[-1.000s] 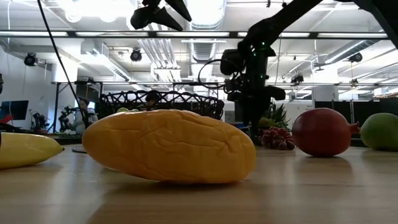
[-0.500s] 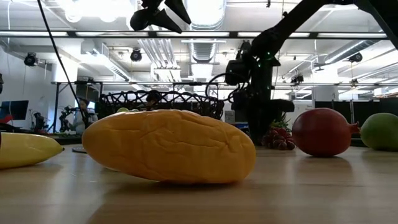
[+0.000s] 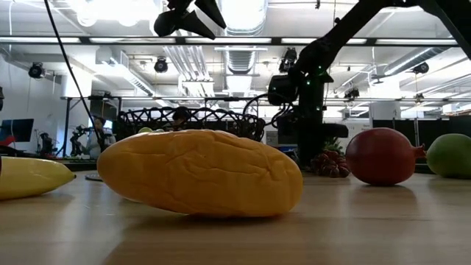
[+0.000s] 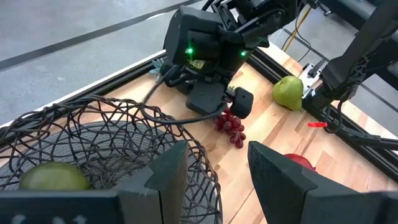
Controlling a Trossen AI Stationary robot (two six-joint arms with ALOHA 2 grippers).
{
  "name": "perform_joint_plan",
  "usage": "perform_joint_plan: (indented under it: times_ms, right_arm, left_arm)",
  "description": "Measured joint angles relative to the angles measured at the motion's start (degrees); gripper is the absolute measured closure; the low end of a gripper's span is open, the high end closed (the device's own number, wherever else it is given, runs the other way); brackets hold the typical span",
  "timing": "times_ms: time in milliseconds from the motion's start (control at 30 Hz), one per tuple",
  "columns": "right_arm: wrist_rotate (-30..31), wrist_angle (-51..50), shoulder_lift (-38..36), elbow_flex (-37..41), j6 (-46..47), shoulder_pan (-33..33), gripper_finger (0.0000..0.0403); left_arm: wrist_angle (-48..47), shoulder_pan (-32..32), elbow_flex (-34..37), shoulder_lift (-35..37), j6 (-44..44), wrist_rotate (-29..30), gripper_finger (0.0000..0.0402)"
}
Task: Build produce basket
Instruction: Put the red grapes into the black wire basket
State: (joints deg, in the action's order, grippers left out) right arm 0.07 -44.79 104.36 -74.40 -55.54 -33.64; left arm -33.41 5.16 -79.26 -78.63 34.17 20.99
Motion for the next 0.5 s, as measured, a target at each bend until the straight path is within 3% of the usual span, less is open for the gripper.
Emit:
perform_joint_plan:
  times_ms: [233, 500]
  right_arm:
    - [-0.3, -1.8, -2.8, -2.2, 8.3, 0.0, 0.0394]
    - [-3.4, -2.1, -11.1, -2.3, 15.4, -0.5, 0.0395]
  left_arm:
    - [0.0, 0.0, 0.0, 0.0, 0.0, 0.0, 0.0249]
    - [0.0, 0.0, 0.0, 0.0, 0.0, 0.0, 0.0249]
